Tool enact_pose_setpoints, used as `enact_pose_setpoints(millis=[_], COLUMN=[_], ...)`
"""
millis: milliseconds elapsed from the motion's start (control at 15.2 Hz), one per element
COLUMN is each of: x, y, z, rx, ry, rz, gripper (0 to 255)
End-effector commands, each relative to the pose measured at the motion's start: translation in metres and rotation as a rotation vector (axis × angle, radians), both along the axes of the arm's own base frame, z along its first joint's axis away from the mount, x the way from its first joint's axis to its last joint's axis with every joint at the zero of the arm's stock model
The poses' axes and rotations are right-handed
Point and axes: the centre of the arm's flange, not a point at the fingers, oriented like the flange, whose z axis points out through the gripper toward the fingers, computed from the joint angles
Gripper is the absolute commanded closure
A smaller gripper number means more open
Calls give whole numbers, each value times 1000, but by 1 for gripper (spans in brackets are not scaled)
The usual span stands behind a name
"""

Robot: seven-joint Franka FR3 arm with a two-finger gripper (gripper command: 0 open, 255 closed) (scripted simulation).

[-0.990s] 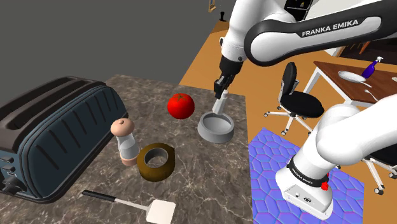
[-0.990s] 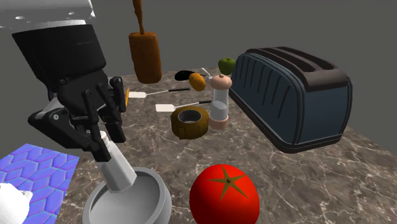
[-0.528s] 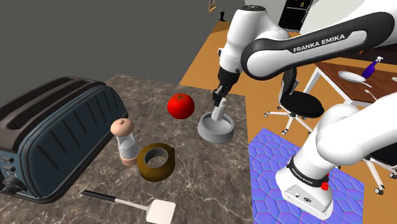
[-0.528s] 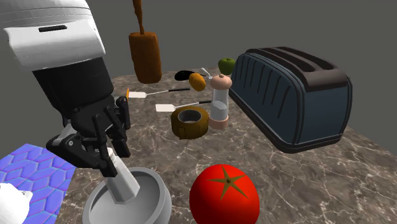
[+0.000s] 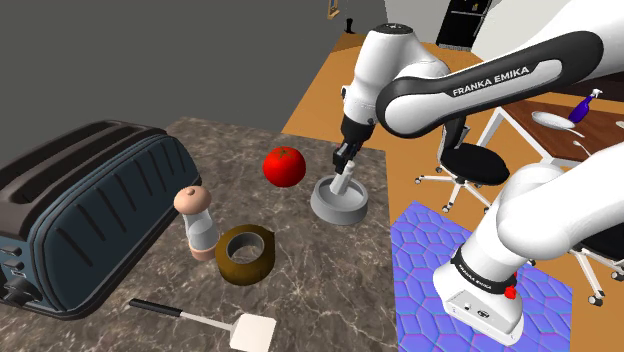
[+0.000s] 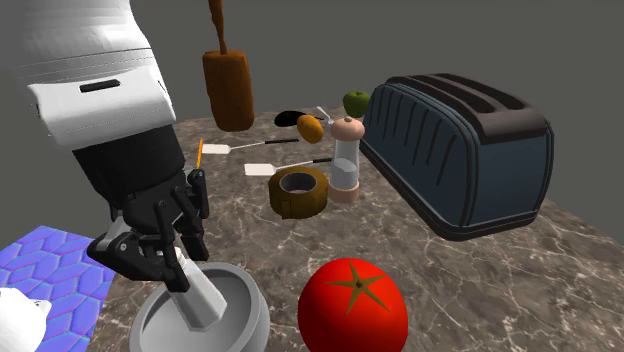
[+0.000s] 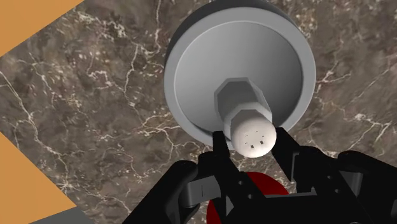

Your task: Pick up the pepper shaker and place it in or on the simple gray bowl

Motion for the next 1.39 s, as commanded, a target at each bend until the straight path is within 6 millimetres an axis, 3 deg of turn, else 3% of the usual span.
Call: enact_pose_setpoints(millis=[0,132,198,528,792,1320], x=[0,0,0,0,-8,-8], y=[0,0,0,0,3,3], z=[0,0,0,0,49,49], rx=[0,0,0,0,0,0], ry=[0,0,0,0,0,0], rz=[0,0,0,0,0,0], gripper=[255,255,0,0,0,0])
